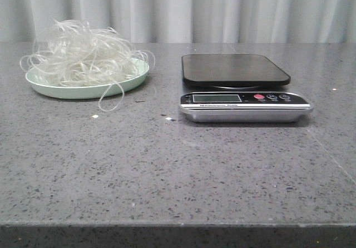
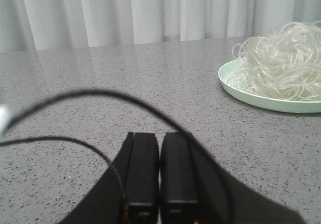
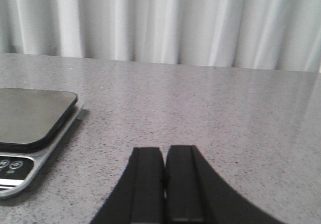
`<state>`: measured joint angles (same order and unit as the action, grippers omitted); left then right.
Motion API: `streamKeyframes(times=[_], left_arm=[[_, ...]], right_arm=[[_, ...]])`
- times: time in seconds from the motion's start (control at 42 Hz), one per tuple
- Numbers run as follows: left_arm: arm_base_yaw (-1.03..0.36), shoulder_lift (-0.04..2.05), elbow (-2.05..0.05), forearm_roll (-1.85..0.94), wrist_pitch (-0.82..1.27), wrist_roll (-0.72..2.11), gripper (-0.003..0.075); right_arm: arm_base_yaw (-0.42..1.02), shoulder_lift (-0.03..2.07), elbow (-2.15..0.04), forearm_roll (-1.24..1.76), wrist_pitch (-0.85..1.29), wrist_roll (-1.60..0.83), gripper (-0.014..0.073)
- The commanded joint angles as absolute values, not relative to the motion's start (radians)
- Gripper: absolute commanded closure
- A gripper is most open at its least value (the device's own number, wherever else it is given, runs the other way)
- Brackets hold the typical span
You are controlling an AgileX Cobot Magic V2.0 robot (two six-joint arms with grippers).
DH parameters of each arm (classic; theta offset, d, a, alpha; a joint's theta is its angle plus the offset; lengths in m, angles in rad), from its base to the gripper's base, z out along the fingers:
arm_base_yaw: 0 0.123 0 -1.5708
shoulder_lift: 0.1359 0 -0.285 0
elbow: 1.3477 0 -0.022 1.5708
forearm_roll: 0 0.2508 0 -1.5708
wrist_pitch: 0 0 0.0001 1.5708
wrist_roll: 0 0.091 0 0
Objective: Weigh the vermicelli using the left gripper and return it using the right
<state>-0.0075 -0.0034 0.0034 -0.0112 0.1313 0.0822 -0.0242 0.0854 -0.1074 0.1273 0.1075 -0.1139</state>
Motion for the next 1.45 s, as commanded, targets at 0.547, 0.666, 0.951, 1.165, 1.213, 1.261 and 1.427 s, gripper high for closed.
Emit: streamKeyframes(times=[0.547, 0.666, 0.951, 1.165, 1.213, 1.261, 1.427], left_arm=[[-0.005, -0.024, 0.009, -0.018, 0.055, 0.082, 0.0584], [-0.005, -0.024, 0.009, -0.018, 0.055, 0.082, 0.0584], [-0.005, -0.024, 0.009, -0.018, 0.055, 0.082, 0.0584], [-0.005, -0.024, 0.009, -0.018, 0.055, 0.082, 0.0584], [-0.005, -0.024, 0.009, -0.018, 0.055, 0.082, 0.0584], [-0.005, -0.024, 0.009, -0.018, 0.055, 0.082, 0.0584], [-0.005, -0.024, 0.009, -0.018, 0.055, 0.082, 0.0584]], right_arm=[[-0.054, -0.028, 0.020, 0.113, -0.028, -0.102, 0.0443], [-0.054, -0.028, 0.020, 0.113, -0.028, -0.102, 0.0443], [-0.054, -0.028, 0.020, 0.113, -0.028, -0.102, 0.0443], [-0.054, -0.028, 0.020, 0.113, -0.028, -0.102, 0.0443], [-0.054, -0.028, 0.020, 0.113, -0.028, -0.102, 0.0443], [-0.054, -0.028, 0.020, 0.113, -0.028, -0.102, 0.0443], [-0.054, -0.028, 0.020, 0.113, -0.028, -0.102, 0.0443]])
